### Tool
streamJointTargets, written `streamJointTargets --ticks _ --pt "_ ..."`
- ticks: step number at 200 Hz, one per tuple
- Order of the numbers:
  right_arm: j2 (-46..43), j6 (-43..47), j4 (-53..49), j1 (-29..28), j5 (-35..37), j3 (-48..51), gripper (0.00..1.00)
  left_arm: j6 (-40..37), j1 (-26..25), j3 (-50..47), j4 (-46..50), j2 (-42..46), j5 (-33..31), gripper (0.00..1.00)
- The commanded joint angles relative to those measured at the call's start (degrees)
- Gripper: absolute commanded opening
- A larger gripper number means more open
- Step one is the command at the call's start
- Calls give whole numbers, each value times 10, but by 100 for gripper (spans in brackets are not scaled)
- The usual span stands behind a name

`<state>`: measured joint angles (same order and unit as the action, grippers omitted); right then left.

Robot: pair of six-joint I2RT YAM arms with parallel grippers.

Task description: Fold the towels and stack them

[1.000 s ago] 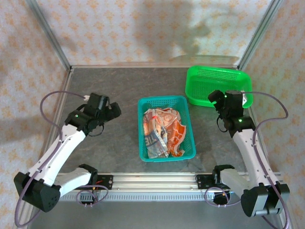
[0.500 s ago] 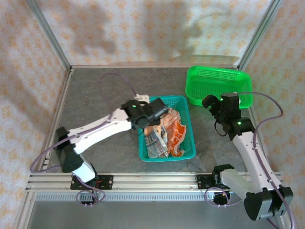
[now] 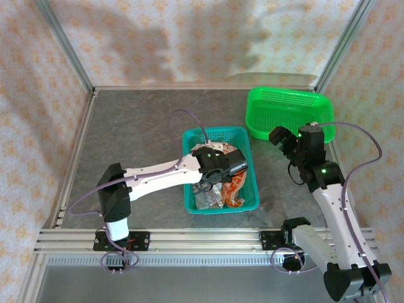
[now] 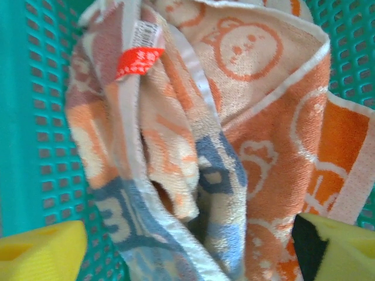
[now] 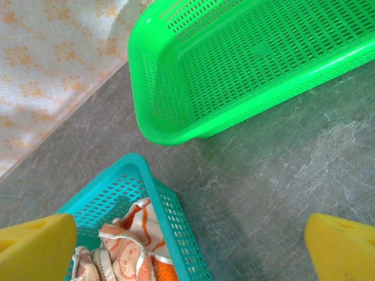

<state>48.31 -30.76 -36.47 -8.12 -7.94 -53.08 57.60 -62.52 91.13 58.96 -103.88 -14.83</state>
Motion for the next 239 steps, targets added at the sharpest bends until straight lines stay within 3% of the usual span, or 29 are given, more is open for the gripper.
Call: streamJointTargets --ticks 1,58,102,128,138,185,239 --pt "-5 12 -7 -3 -5 6 99 13 -6 -5 -31 -18 22 85" --pt "-4 14 -6 -4 -9 10 99 -9 -3 2 -39 -67 33 79" --pt "-3 11 -1 -4 -15 17 99 -24 26 -27 -98 -125 63 76" --pt "2 12 4 -4 -24 18 99 -34 55 -44 -93 -140 51 62" --pt "5 12 4 -5 -31 17 99 -44 70 -62 -93 -134 47 52" --pt "17 9 16 -12 -41 9 99 -147 171 -148 -57 -75 1 49" --pt "43 4 37 -20 -45 -4 99 -304 349 -231 -58 18 -46 51"
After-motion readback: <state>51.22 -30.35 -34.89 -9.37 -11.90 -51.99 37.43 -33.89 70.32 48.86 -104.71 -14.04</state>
